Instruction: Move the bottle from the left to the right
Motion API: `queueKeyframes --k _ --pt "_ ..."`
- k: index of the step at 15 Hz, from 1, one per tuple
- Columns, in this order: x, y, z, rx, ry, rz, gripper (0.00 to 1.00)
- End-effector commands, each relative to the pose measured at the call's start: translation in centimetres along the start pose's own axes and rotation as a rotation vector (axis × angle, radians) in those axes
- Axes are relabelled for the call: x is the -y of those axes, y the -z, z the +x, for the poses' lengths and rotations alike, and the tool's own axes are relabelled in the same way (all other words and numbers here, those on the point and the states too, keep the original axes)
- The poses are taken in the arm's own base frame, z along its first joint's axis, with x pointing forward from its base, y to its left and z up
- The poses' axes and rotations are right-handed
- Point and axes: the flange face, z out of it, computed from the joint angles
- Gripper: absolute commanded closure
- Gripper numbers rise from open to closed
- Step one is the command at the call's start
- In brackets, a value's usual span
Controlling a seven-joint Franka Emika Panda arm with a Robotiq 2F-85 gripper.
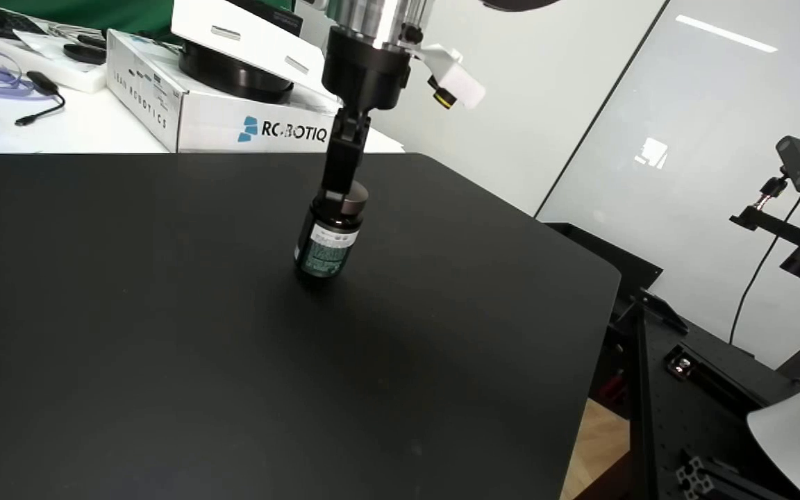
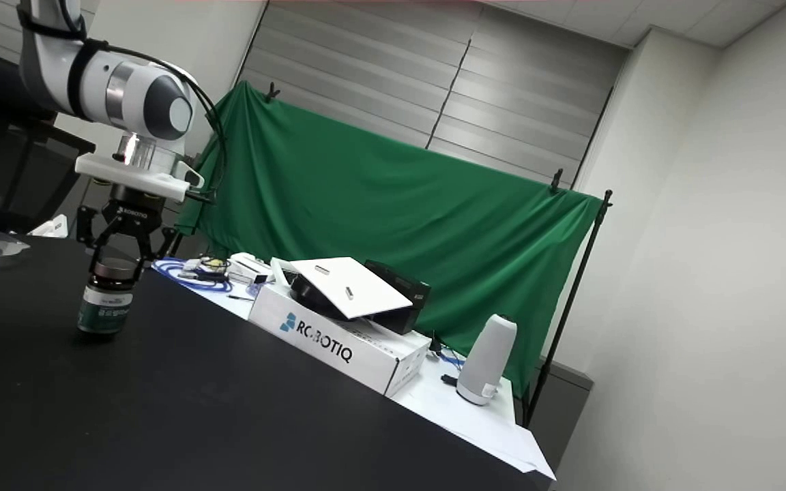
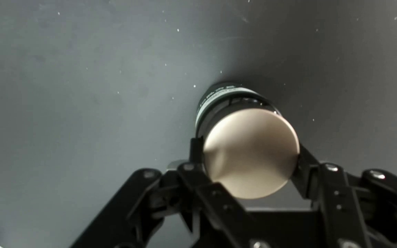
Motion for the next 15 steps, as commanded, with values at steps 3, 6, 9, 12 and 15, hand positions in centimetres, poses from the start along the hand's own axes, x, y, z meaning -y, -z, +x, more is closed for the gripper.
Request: queueKeyframes --k 3,6,9,12,15 --pt "-1.5 2.4 -5.6 -0.016 -0.063 -0.008 0.64" --pt "-2.2 3.4 -7.7 -0.029 -0.09 -0.011 0.64" --pt "-3.3 4.4 -9.6 -0.044 -0.12 -0.021 0.64" --pt "-4.9 4.9 -11.3 -0.049 -0.161 -0.03 0.64" --pt "-7.6 5.0 -12.8 -0.055 -0.277 -0.018 0.64"
